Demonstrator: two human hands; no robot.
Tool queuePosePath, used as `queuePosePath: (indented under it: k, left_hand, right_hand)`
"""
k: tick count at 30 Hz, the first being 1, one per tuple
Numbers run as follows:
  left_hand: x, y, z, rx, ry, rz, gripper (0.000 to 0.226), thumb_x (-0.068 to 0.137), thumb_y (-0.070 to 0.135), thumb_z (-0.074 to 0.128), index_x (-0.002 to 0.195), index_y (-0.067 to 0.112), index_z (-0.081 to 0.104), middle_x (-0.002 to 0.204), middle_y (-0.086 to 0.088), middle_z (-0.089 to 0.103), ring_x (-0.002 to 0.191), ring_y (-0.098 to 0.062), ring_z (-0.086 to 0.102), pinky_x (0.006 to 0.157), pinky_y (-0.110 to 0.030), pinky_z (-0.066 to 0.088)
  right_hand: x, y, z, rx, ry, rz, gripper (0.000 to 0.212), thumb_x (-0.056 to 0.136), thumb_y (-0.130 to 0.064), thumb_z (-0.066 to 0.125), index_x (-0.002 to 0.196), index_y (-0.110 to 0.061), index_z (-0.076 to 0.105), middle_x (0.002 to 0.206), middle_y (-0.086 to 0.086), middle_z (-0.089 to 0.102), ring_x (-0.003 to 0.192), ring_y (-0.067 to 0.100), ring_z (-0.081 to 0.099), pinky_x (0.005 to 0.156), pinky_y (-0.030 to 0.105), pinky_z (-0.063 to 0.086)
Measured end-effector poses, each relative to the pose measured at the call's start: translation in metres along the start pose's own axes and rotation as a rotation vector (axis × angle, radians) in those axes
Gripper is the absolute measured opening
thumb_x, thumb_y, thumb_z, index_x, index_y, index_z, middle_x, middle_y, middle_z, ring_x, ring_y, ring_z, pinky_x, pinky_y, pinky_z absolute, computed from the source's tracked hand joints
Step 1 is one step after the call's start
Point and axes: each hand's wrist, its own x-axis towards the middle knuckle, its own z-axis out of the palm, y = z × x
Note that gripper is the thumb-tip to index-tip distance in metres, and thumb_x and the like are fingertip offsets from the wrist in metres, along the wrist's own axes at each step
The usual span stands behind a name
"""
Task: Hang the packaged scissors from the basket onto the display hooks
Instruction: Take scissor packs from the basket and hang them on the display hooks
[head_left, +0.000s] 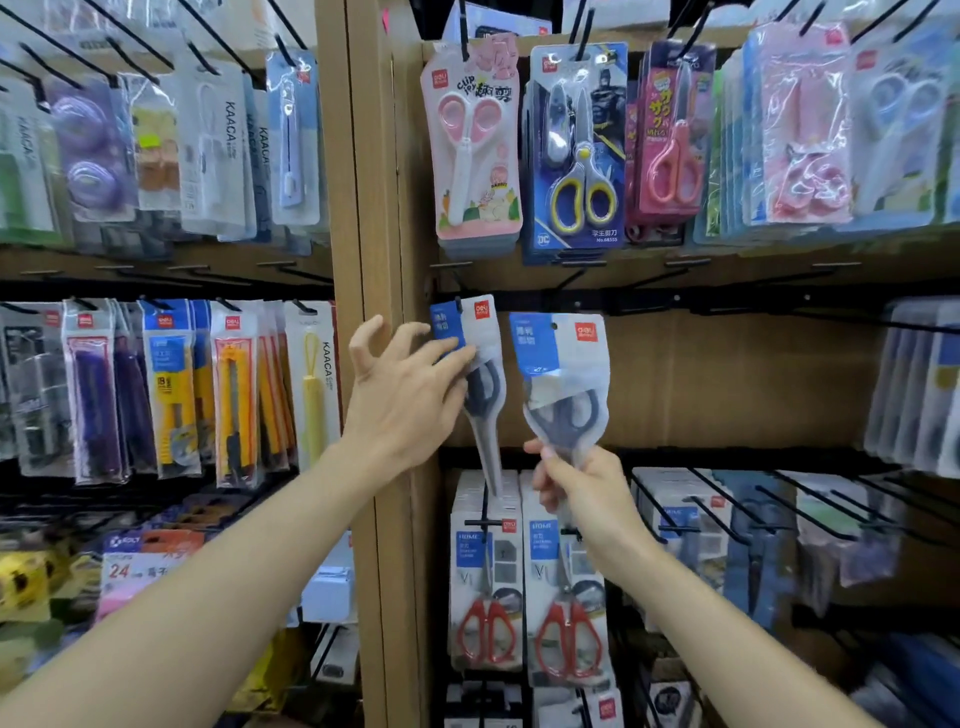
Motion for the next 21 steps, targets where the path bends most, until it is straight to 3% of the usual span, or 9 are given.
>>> queuePosePath:
  k: [4,6,7,9,12,14,16,21]
  left_hand:
    - [0.012,0.009,-0.025,-0.375,0.045,-0.103,0.062,0.092,0.050,0.057,0.148,0.023,0.051,0.129,0.007,0.068,0.121,-0.012,0.054,0.098,-0.039,0.026]
    - [0.019,0.015,-0.037,-0.635,-0.011,-0.103,0.075,0.089,0.051,0.063,0.156,0.027,0.038,0.137,0.016,0.060,0.123,-0.005,0.052,0.101,-0.033,0.031]
    - [0.022,0.016,-0.042,-0.769,-0.032,-0.103,0.072,0.090,0.047,0.066,0.155,0.029,0.040,0.135,0.019,0.059,0.123,-0.004,0.053,0.104,-0.033,0.036]
    - [0.027,0.016,-0.047,-0.958,-0.030,-0.117,0.045,0.095,0.031,0.070,0.138,0.024,0.060,0.119,0.017,0.066,0.116,-0.008,0.063,0.097,-0.037,0.054]
    - [0.033,0.011,-0.050,-0.958,0.082,-0.206,0.012,0.097,0.019,0.072,0.106,0.013,0.077,0.097,0.010,0.073,0.097,-0.007,0.070,0.082,-0.033,0.060]
    - [0.032,0.005,-0.047,-0.901,0.097,-0.266,0.012,0.096,0.020,0.073,0.103,0.013,0.079,0.096,0.011,0.073,0.095,-0.004,0.070,0.079,-0.026,0.059]
    - [0.029,0.000,-0.043,-0.857,0.096,-0.300,0.013,0.096,0.023,0.073,0.104,0.015,0.080,0.097,0.011,0.074,0.094,-0.004,0.070,0.079,-0.026,0.059]
    - [0.026,0.001,-0.038,-0.858,0.114,-0.348,0.015,0.097,0.025,0.072,0.105,0.015,0.080,0.100,0.006,0.076,0.095,-0.007,0.070,0.080,-0.028,0.060]
  right_hand:
    - [0.000,-0.007,-0.008,-0.045,-0.112,-0.024,0.027,0.104,-0.025,0.059,0.087,-0.020,0.078,0.062,0.005,0.057,0.059,0.021,0.049,0.059,0.032,0.041]
    - [0.003,-0.012,-0.003,-0.057,-0.157,-0.045,0.027,0.104,-0.025,0.059,0.087,-0.014,0.076,0.061,0.006,0.054,0.057,0.020,0.047,0.057,0.030,0.041]
    - [0.005,-0.014,-0.001,-0.062,-0.189,-0.051,0.028,0.105,-0.024,0.058,0.089,-0.008,0.074,0.060,0.006,0.053,0.056,0.019,0.047,0.057,0.028,0.041]
    - [0.007,-0.017,0.002,-0.097,-0.267,-0.045,0.034,0.105,-0.025,0.059,0.091,0.004,0.071,0.061,0.007,0.055,0.057,0.021,0.048,0.060,0.027,0.044]
    - [0.008,-0.025,0.004,-0.188,-0.399,-0.034,0.035,0.103,-0.026,0.063,0.090,0.006,0.070,0.074,0.009,0.068,0.069,0.021,0.062,0.077,0.031,0.053]
    - [0.010,-0.038,0.006,-0.205,-0.409,-0.087,0.023,0.098,-0.026,0.069,0.110,-0.007,0.072,0.102,0.002,0.077,0.095,0.016,0.072,0.090,0.030,0.057]
    - [0.018,-0.054,0.008,-0.115,-0.335,-0.176,0.034,0.094,-0.027,0.074,0.126,-0.016,0.066,0.119,0.001,0.075,0.110,0.017,0.071,0.094,0.032,0.058]
    - [0.043,-0.091,0.027,-0.067,-0.224,-0.235,0.027,0.097,-0.022,0.071,0.121,-0.011,0.069,0.109,0.004,0.078,0.101,0.020,0.075,0.086,0.036,0.063]
